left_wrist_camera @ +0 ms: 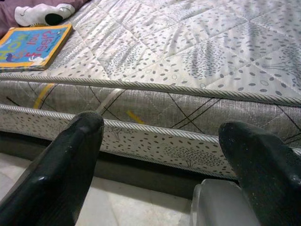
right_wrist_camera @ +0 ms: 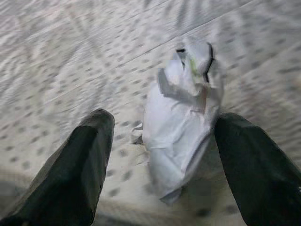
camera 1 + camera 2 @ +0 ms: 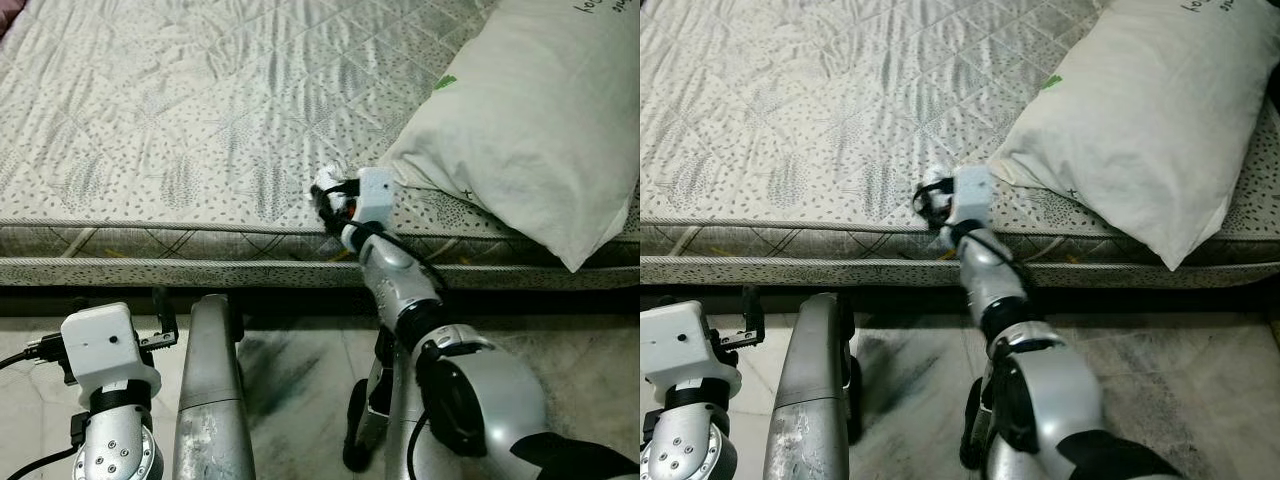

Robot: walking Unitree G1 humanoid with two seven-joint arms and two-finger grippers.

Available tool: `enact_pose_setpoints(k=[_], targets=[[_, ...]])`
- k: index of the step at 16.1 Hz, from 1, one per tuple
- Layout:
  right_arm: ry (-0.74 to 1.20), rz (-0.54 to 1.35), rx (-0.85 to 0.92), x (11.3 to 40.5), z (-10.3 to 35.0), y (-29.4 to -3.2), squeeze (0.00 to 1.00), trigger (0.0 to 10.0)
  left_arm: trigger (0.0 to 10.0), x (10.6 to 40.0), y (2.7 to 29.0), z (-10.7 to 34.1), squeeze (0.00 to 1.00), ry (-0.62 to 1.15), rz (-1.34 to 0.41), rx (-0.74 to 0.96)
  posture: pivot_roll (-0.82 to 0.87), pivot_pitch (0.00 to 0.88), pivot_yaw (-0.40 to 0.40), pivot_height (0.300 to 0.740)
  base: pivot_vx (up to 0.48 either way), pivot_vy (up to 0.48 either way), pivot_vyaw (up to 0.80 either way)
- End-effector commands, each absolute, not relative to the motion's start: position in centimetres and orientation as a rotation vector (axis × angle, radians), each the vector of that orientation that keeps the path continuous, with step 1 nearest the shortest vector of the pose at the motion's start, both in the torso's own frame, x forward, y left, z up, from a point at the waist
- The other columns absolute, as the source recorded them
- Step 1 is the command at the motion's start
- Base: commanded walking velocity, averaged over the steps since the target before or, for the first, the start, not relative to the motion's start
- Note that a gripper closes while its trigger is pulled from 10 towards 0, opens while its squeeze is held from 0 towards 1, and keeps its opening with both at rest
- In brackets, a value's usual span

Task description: Clean up the room

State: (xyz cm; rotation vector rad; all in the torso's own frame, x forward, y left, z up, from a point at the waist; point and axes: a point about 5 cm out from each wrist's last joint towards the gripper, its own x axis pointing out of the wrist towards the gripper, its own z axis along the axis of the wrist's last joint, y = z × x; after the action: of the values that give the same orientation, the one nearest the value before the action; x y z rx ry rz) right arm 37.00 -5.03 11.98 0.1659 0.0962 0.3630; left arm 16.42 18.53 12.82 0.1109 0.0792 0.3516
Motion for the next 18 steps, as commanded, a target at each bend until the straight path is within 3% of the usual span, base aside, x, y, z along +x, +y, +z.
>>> enact_pose_setpoints(k=[1, 9, 10, 12, 18], targets=[[0.132, 0.370, 0.172, 36.6, 11.1, -4.8, 0.00, 10.0, 10.0, 15.9, 18.9, 12.8, 0.00, 0.097, 0.360, 0.118, 0.27, 0.283, -0.063, 0.536, 0.000, 0.000, 0.00], [0.130, 0.404, 0.141, 35.3, 11.1, -0.8, 0.00, 10.0, 10.0, 15.5, 18.8, 12.9, 0.00, 0.108, 0.368, 0.122, 0.30, 0.302, -0.064, 0.536, 0.000, 0.000, 0.00], [0.135, 0.405, 0.125, 35.0, 10.9, -0.3, 0.00, 0.0, 10.0, 15.3, 18.9, 12.9, 0.00, 0.111, 0.373, 0.126, 0.30, 0.305, -0.065, 0.536, 0.000, 0.000, 0.00], [0.143, 0.414, 0.090, 34.5, 10.6, 0.5, 0.00, 0.0, 10.0, 15.0, 19.0, 13.0, 0.00, 0.115, 0.384, 0.127, 0.31, 0.308, -0.070, 0.536, 0.000, 0.000, 0.00], [0.177, 0.366, 0.028, 34.4, 9.5, -0.4, 0.00, 0.0, 10.0, 14.2, 18.8, 13.1, 0.00, 0.123, 0.400, 0.123, 0.32, 0.332, -0.079, 0.536, 0.000, 0.000, 0.00]])
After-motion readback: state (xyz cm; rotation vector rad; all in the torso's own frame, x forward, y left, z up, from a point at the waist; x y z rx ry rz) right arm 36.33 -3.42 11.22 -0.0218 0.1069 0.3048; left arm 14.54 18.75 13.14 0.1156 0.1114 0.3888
